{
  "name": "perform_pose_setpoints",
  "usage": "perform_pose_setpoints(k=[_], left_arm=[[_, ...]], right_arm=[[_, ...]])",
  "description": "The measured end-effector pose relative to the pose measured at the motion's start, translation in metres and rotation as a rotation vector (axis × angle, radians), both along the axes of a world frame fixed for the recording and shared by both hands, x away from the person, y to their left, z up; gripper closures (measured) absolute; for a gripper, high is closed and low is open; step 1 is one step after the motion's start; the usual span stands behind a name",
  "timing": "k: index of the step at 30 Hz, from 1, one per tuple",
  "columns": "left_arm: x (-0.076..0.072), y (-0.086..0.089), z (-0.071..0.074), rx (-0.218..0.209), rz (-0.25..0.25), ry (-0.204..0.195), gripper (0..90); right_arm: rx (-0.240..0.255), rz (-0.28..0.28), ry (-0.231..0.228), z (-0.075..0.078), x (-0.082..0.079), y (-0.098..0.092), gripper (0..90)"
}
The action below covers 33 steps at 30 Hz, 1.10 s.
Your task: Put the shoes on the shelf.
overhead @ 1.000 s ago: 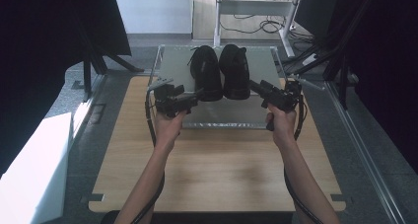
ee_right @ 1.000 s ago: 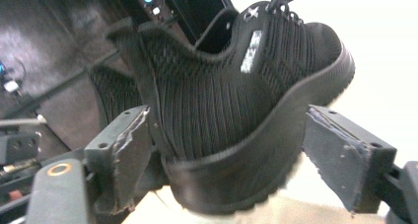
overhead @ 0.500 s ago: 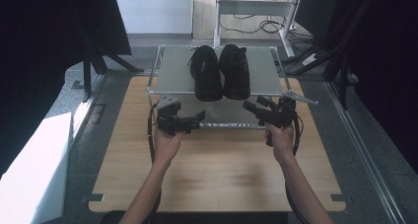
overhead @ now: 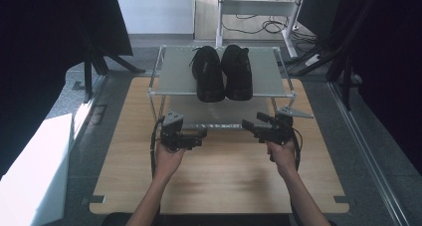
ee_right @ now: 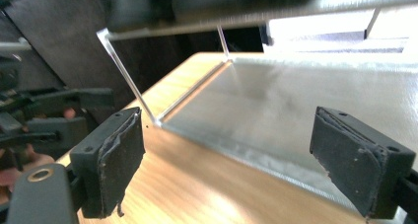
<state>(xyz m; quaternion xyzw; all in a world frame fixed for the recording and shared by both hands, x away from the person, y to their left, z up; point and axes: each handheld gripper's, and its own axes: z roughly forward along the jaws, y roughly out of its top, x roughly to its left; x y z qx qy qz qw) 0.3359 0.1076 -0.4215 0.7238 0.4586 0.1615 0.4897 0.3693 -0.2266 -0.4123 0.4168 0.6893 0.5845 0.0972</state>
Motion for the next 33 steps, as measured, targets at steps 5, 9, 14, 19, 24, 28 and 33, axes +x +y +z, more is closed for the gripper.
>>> perform_pose_setpoints(k=[5,9,14,19,24,28,33], left_arm=[[-0.012,0.002,-0.008,0.038,-0.005,0.004,0.0],[-0.021,0.003,-0.013,0.047,-0.017,0.01,0.0],[-0.033,0.002,-0.021,0.065,-0.038,0.019,0.0],[-0.044,0.002,-0.033,0.082,-0.054,0.034,0.0],[-0.053,-0.001,-0.05,0.104,-0.065,0.055,0.0],[-0.059,-0.003,-0.06,0.141,-0.074,0.075,0.0],[-0.067,-0.008,-0.073,0.184,-0.094,0.105,0.0]], right_arm=[[-0.047,0.014,0.016,-0.011,-0.008,-0.001,13.6],[-0.089,0.025,0.014,-0.017,-0.019,-0.001,13.5],[-0.122,0.045,0.015,-0.026,-0.032,-0.001,13.0],[-0.155,0.062,0.039,-0.039,-0.044,-0.002,11.0],[-0.196,0.072,0.058,-0.052,-0.054,-0.002,7.5],[-0.242,0.081,0.069,-0.062,-0.062,0.0,4.9],[-0.308,0.088,0.074,-0.072,-0.068,0.001,2.5]])
